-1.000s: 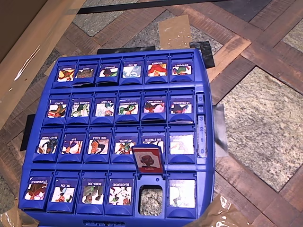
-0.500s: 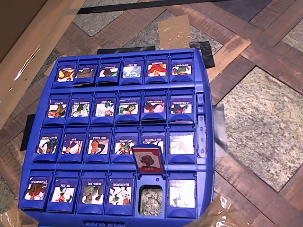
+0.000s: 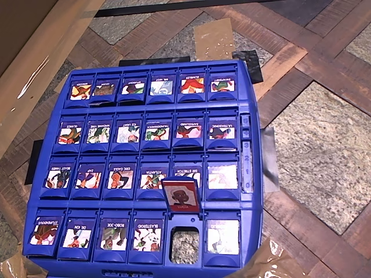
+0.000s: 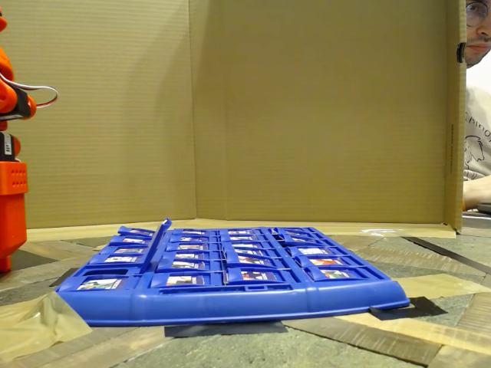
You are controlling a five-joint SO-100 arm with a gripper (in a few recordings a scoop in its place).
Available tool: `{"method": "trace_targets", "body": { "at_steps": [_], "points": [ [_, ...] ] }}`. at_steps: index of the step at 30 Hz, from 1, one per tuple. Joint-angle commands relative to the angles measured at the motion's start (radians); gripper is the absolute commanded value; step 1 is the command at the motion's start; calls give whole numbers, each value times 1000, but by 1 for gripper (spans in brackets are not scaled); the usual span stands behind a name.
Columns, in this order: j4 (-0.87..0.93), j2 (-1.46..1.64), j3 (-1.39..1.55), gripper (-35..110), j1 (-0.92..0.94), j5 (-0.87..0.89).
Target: Flip A2.
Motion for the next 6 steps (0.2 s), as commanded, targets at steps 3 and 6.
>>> {"method": "trace_targets", "body": {
  "at_steps": [3, 6],
  "points": [
    [-3, 2, 5, 0, 0, -8],
    [-3, 2, 5, 0, 0, -8]
  ]
}}
